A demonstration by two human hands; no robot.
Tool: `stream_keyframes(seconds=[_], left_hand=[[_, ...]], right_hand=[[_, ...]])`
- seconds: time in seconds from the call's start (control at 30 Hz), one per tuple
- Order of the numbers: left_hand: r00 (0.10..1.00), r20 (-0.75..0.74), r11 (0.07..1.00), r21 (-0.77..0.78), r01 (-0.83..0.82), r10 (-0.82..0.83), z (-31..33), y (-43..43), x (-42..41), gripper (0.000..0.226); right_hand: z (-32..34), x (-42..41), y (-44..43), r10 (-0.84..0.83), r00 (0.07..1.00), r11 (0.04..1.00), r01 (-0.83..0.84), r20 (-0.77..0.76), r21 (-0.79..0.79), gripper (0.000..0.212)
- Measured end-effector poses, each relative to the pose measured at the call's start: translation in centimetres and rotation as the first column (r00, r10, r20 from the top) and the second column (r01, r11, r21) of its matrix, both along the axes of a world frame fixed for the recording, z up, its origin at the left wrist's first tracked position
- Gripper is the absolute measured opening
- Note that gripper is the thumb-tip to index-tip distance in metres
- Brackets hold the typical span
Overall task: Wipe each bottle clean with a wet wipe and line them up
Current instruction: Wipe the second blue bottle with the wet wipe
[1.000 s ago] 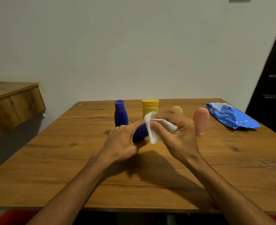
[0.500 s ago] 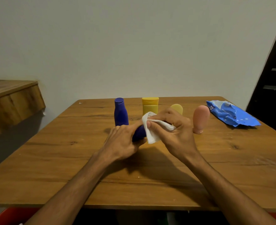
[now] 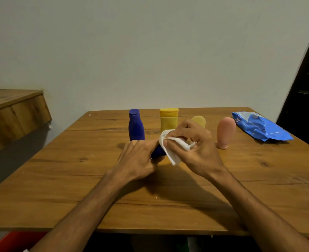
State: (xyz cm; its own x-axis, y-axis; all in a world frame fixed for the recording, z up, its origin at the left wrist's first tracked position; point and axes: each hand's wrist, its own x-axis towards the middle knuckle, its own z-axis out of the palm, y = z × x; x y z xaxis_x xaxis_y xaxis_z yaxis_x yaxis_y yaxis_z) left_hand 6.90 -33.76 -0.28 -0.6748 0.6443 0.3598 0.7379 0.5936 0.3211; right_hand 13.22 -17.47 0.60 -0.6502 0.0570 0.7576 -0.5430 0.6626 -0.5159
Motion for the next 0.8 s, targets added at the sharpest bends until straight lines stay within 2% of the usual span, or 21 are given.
stream_keyframes(seconds=[0.13, 0.23, 0.33, 0.53, 0.67, 0.8], left_hand=[[0.998, -0.065, 1.0, -0.016, 0.019, -0.02, -0.21, 0.04, -0.22, 0.058], [0.997, -0.069, 0.998, 0.029, 0.047, -0.045, -0.27, 0.1, -0.31, 0.055], [0.999, -0.011, 0.993, 0.111, 0.049, -0.049, -0.24, 0.09, -0.48, 0.05], [0.999, 0.031, 0.99, 0.143, 0.009, -0.013, -0.17, -0.01, -0.87, 0.055], [0.998, 0.053, 0.989, 0.148, 0.009, -0.017, -0.1, -0.18, -0.82, 0.06], [0.998, 0.057, 0.991, 0.136, -0.014, 0.006, -0.14, -0.1, -0.79, 0.06]], right_hand=[[0.12, -0.07, -0.03, -0.083, 0.992, 0.987, 0.095, 0.099, -0.127, 0.009], [0.32, 0.01, 0.13, 0.009, 0.988, 0.961, 0.034, 0.153, -0.273, 0.002], [0.38, -0.06, 0.45, 0.045, 0.986, 0.941, 0.011, 0.16, -0.337, 0.005], [0.17, 0.21, -0.09, 0.078, 0.997, 0.926, -0.064, 0.023, -0.372, 0.011], [0.31, 0.51, -0.5, 0.145, 0.989, 0.961, -0.137, 0.013, -0.24, 0.016], [0.1, 0.14, -0.12, 0.088, 0.996, 0.975, -0.084, 0.015, -0.208, 0.021]])
